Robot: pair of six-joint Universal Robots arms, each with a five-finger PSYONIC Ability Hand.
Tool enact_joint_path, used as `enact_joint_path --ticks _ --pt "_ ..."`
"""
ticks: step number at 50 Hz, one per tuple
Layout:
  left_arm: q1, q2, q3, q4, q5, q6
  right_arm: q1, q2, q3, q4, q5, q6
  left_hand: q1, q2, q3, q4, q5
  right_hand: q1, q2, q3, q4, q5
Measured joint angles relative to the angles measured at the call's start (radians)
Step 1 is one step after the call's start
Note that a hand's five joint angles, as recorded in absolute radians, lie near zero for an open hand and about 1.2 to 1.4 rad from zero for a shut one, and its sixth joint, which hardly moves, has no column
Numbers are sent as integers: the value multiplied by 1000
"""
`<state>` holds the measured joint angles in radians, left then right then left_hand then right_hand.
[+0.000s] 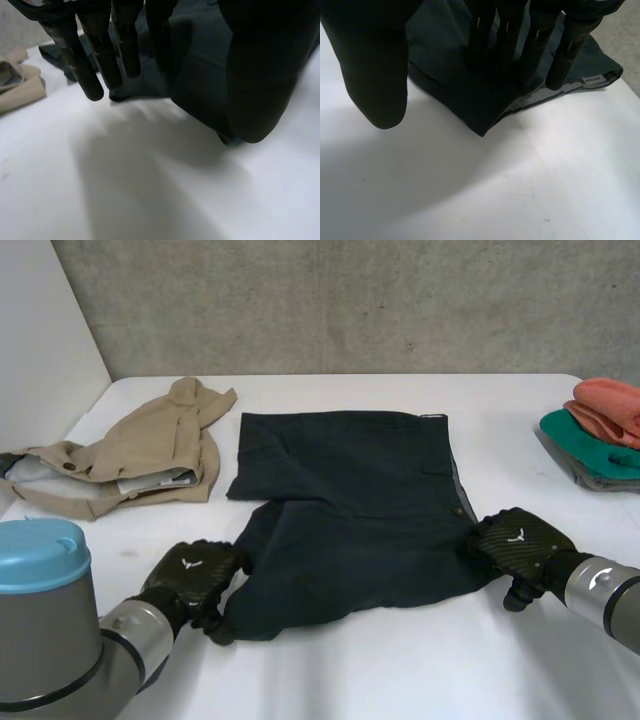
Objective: Fold the laundry.
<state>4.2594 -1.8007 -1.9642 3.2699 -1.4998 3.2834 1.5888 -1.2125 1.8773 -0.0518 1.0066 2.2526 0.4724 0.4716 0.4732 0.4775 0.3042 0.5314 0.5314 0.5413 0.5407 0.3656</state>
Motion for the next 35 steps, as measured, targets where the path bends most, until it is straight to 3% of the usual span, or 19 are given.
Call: enact_joint_path --ticks 10,18,24,35 --pt "-44 -90 62 95 -8 4 31 42 -3 -141 3 12 238 229 221 218 213 69 68 72 70 71" --pt "-72 -151 125 100 -10 9 79 61 -17 -227 10 53 668 692 685 685 670 286 288 272 272 266" --pt "-75 -148 152 98 -32 10 105 77 -32 -283 25 69 668 721 715 719 679 527 618 603 604 569" --pt "-76 -1 184 47 -132 18 129 37 -54 -256 129 71 668 721 715 719 679 528 628 641 653 619"
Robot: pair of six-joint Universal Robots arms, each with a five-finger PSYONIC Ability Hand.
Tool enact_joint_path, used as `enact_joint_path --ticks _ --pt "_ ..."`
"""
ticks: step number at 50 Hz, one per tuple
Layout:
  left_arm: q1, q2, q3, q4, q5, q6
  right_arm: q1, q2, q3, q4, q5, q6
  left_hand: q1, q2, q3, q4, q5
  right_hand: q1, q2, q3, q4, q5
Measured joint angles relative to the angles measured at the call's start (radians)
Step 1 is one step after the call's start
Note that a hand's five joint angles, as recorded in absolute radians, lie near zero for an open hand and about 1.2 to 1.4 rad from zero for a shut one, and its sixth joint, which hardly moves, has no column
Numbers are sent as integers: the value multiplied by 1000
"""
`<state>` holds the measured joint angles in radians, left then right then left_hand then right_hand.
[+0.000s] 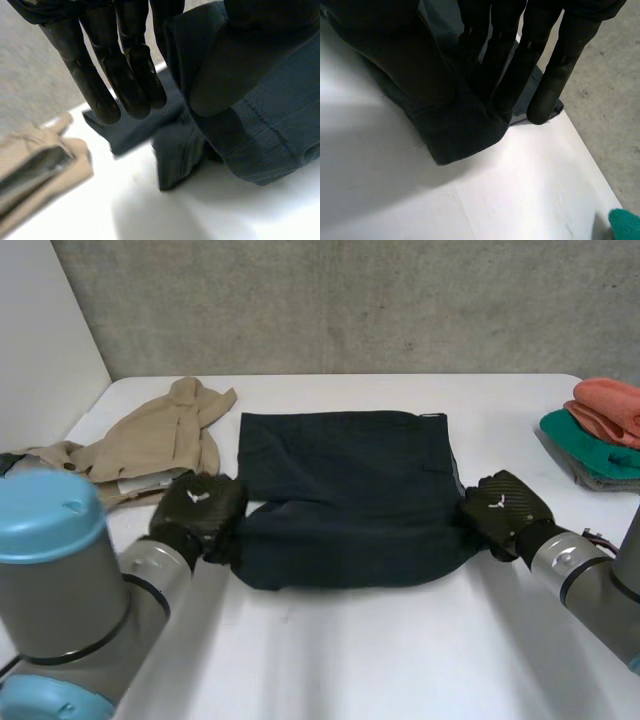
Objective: Fold the laundry.
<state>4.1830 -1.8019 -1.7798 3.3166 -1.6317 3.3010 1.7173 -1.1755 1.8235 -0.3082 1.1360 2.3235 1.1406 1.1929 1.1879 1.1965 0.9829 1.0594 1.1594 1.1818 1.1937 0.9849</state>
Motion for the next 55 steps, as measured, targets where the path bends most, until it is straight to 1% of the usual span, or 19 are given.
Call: enact_joint_path --ticks 3,7,9,10,14,19,22,24,30,31,32,33,38,39,43,47,49,50,55 --pt "-1 80 -5 -60 -7 7 -3 -53 2 74 11 -1 0 0 0 0 0 0 0 0 0 6" --pt "-1 176 -22 -189 -5 43 -10 -182 1 291 15 -13 0 0 0 0 0 0 0 0 0 10" --pt "-2 213 -35 -256 -3 73 -12 -207 1 341 15 -16 0 0 0 0 0 0 0 0 0 10" --pt "-4 244 -50 -314 -2 106 -25 -273 0 481 13 -35 0 0 0 0 0 0 0 0 0 10" --pt "-38 321 -105 -445 -3 208 -78 -375 9 728 10 -120 0 0 0 0 0 0 0 0 0 10" --pt "-106 376 -144 -498 -9 278 -126 -442 19 884 -1 -222 0 0 0 0 0 0 0 0 1 10" --pt "-125 383 -142 -482 -11 290 -131 -453 18 895 -5 -237 0 0 0 0 0 0 0 0 1 10" --pt "-130 376 -132 -453 -11 293 -130 -455 15 881 -7 -230 0 0 0 0 0 0 0 0 1 10" --pt "-96 260 -48 -232 -12 294 -93 -416 -33 701 -2 -84 0 4 5 1 6 0 0 0 2 19" --pt "-96 260 -48 -232 -12 294 -93 -416 -33 701 -2 -84 0 4 5 1 6 0 0 0 2 19" --pt "-75 197 -6 -146 -13 297 -65 -382 -62 619 6 -20 0 4 5 1 6 0 0 0 2 25" --pt "-64 161 20 -105 -13 300 -48 -361 -78 577 14 11 0 4 5 1 6 0 0 0 3 27" --pt "-31 -50 181 24 -16 333 43 -233 -168 386 103 103 0 4 5 1 6 0 5 0 3 34" --pt "-30 -71 198 31 -17 337 48 -224 -173 376 110 105 0 4 5 1 6 0 5 0 3 34" --pt "-16 -250 368 60 -21 384 118 -80 -270 245 214 118 0 4 5 1 6 0 5 0 3 36" --pt "5 -385 522 65 -27 429 157 56 -367 145 277 115 0 4 5 1 6 0 5 0 3 39" --pt "17 -454 610 69 -30 456 168 127 -420 89 297 113 0 4 5 3 6 0 5 0 3 39" --pt "17 -454 610 69 -30 456 168 127 -420 89 297 113 0 4 5 3 6 0 5 0 3 39" --pt "54 -605 805 110 -33 517 187 277 -535 -69 339 110 0 4 5 4 6 0 5 0 3 40"
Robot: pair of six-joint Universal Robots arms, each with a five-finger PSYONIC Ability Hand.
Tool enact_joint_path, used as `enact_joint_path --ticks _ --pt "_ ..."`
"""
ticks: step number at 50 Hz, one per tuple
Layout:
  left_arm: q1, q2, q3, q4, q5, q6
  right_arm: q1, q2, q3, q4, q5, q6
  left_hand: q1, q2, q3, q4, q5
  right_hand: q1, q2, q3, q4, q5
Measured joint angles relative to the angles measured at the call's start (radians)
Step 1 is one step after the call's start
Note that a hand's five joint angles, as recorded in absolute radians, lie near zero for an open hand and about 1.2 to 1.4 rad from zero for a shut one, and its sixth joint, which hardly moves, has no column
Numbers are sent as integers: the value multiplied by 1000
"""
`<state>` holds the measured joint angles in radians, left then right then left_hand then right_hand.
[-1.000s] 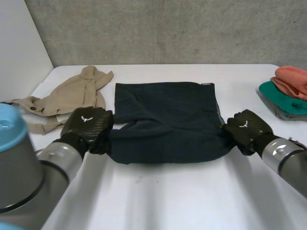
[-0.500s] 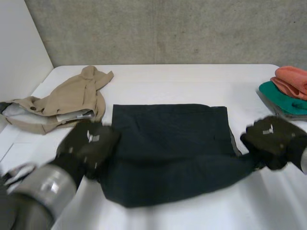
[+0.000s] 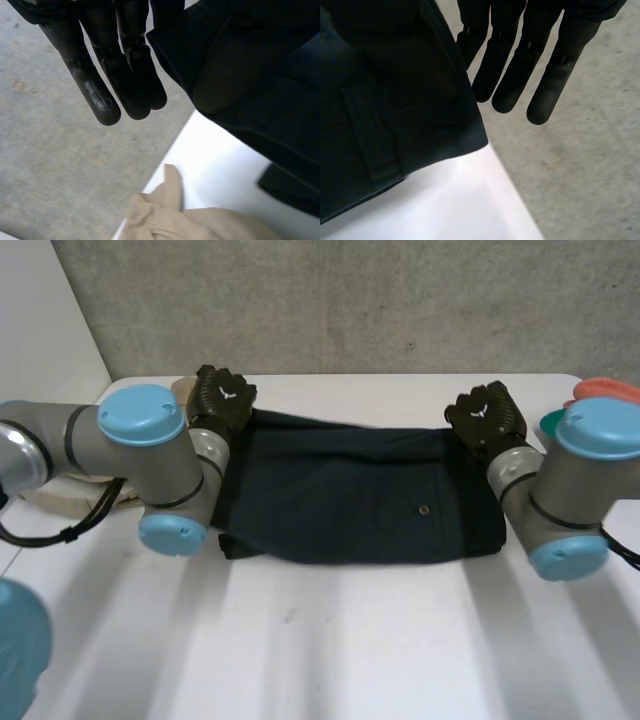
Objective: Fold the laundry.
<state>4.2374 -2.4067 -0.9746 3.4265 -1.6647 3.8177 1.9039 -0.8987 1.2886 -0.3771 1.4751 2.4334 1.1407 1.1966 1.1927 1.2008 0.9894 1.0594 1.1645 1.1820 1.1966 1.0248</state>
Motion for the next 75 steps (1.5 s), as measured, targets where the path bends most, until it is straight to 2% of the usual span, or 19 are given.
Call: enact_joint_path --ticks 6,9,10,11,12,15,18,22,28,37,42,45,47,49,54,61,68,73,75 --pt "20 -112 127 71 -4 30 14 128 -100 -175 49 -5 0 0 0 0 0 0 0 0 0 0" --pt "19 -152 161 99 -2 31 17 188 -152 -221 66 -7 0 0 0 0 0 -189 -254 -257 -262 -262" --pt "18 -157 164 103 -1 30 18 199 -163 -225 69 -7 -173 -198 -195 -201 -167 -189 -254 -257 -262 -262" --pt "14 -166 168 110 2 29 22 226 -191 -226 79 -7 -363 -365 -359 -369 -333 -566 -632 -624 -630 -646" --pt "9 -171 167 114 5 26 25 238 -207 -218 89 -6 -656 -618 -608 -625 -587 -728 -808 -786 -795 -814" --pt "-7 -169 151 118 9 22 32 236 -227 -178 106 3 -924 -920 -914 -933 -887 -835 -950 -961 -973 -979" --pt "-22 -149 122 118 10 18 34 209 -223 -139 112 15 -948 -986 -982 -997 -941 -835 -954 -973 -988 -979" --pt "-40 -57 29 115 8 6 19 68 -154 15 73 71 -948 -986 -982 -998 -941 -835 -954 -973 -990 -979" --pt "-43 129 -169 110 4 -39 -40 -119 -10 279 -79 178 -948 -986 -982 -998 -941 -830 -950 -962 -979 -971" --pt "-44 299 -399 109 9 -157 -131 -152 107 461 -198 274 -948 -986 -982 -998 -941 -674 -812 -798 -810 -802" --pt "-50 320 -449 111 11 -197 -141 -91 108 428 -204 277 -948 -986 -982 -998 -941 -669 -808 -790 -799 -790" --pt "-58 320 -462 111 11 -208 -138 -47 98 396 -199 271 -948 -986 -982 -998 -941 -470 -584 -611 -624 -622" --pt "-64 318 -467 112 11 -210 -136 -21 91 369 -191 267 -948 -986 -982 -998 -941 -166 -201 -225 -237 -248" --pt "-68 316 -471 112 11 -210 -137 -6 88 341 -178 265 -948 -986 -982 -998 -941 -54 -23 -47 -56 -82" --pt "-72 315 -473 112 10 -208 -159 -8 105 288 -141 260 -948 -986 -982 -998 -941 -7 4 -17 -3 -43" --pt "-69 325 -478 109 6 -207 -243 -106 162 265 -107 203 -948 -986 -982 -998 -941 15 4 -17 -2 -43" --pt "-57 380 -524 106 9 -207 -286 -185 196 263 -96 -12 -948 -986 -982 -998 -941 15 4 -17 0 -43" --pt "-40 428 -566 107 12 -210 -240 -208 183 246 -102 -151 -948 -986 -982 -998 -941 15 4 -17 0 -37" --pt "-32 450 -581 107 12 -217 -129 -214 159 201 -123 -220 -948 -986 -982 -998 -941 15 4 -1 0 -30"
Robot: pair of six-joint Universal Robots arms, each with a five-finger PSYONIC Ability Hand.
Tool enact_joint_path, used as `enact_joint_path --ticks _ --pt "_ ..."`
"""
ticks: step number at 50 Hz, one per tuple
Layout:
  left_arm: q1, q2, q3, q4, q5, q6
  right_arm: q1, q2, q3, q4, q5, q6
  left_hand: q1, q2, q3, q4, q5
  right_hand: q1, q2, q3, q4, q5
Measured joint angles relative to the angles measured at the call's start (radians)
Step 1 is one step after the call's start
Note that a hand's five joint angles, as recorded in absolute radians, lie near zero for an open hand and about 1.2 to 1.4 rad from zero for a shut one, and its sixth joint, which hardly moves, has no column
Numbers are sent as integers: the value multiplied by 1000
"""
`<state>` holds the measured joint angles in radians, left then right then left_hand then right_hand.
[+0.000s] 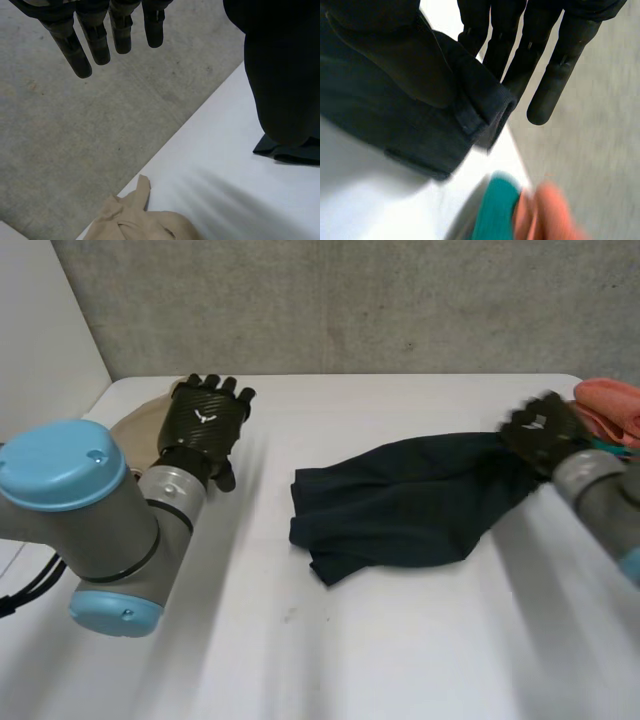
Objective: Fold the laundry.
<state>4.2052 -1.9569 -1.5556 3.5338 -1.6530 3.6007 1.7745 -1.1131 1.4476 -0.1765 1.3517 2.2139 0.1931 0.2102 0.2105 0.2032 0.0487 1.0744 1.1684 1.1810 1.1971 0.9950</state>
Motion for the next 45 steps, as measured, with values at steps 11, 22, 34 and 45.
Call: enact_joint_path --ticks 11,22,34,45 --pt "7 57 -34 2 0 -57 389 110 -17 -145 -229 -195 0 0 0 0 0 -18 -46 -48 -56 -43" --pt "-2 60 22 8 -2 -74 474 155 -53 -83 -261 -114 0 0 0 0 0 -852 -960 -974 -989 -947" --pt "-113 -94 351 -44 1 -165 216 -92 -64 30 -82 784 0 0 0 0 0 -852 -960 -974 -991 -947" --pt "-218 -384 583 -241 7 -180 132 101 -228 230 -37 721 0 0 0 0 0 -852 -960 -974 -991 -947"
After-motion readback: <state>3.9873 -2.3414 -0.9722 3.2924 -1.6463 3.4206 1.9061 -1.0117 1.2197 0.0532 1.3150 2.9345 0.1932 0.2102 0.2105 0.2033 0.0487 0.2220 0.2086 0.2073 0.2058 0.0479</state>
